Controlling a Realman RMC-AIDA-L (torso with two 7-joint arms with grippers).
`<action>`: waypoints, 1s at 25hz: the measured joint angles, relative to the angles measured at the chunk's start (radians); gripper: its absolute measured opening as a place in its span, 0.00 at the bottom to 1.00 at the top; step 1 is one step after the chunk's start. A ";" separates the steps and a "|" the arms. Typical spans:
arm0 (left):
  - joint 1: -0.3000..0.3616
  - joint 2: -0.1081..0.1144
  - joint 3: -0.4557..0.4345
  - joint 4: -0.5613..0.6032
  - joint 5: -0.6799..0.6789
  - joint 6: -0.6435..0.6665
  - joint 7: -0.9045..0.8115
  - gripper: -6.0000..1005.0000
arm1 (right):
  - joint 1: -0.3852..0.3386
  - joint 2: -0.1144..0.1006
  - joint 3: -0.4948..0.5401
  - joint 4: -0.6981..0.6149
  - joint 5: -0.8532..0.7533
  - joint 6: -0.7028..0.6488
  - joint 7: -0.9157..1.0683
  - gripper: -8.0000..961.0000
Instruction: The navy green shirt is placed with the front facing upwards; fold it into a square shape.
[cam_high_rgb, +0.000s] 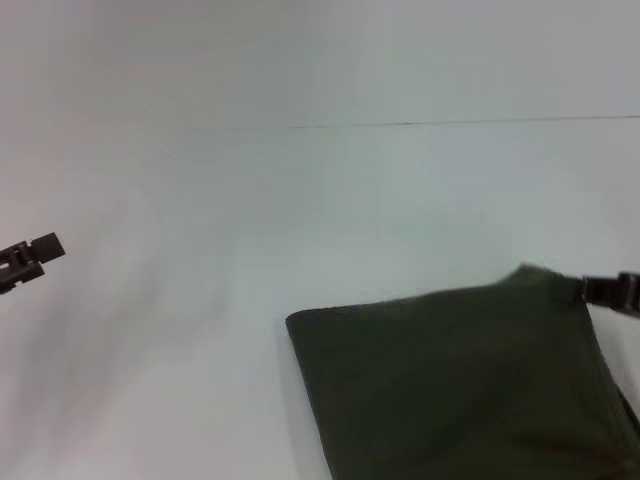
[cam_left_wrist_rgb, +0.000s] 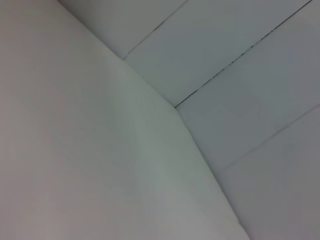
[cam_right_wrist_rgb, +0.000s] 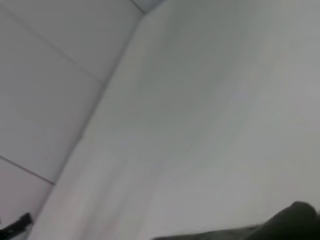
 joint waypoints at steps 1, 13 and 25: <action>0.000 0.000 0.000 0.000 0.000 0.000 0.000 0.91 | 0.000 -0.001 0.021 0.026 -0.018 -0.001 -0.014 0.04; -0.010 -0.004 0.038 -0.029 0.000 -0.017 0.002 0.90 | 0.076 -0.024 0.216 0.283 -0.210 0.069 -0.171 0.04; -0.029 0.003 0.067 -0.051 0.000 0.040 -0.044 0.90 | 0.135 -0.098 0.327 0.356 -0.207 0.052 -0.194 0.13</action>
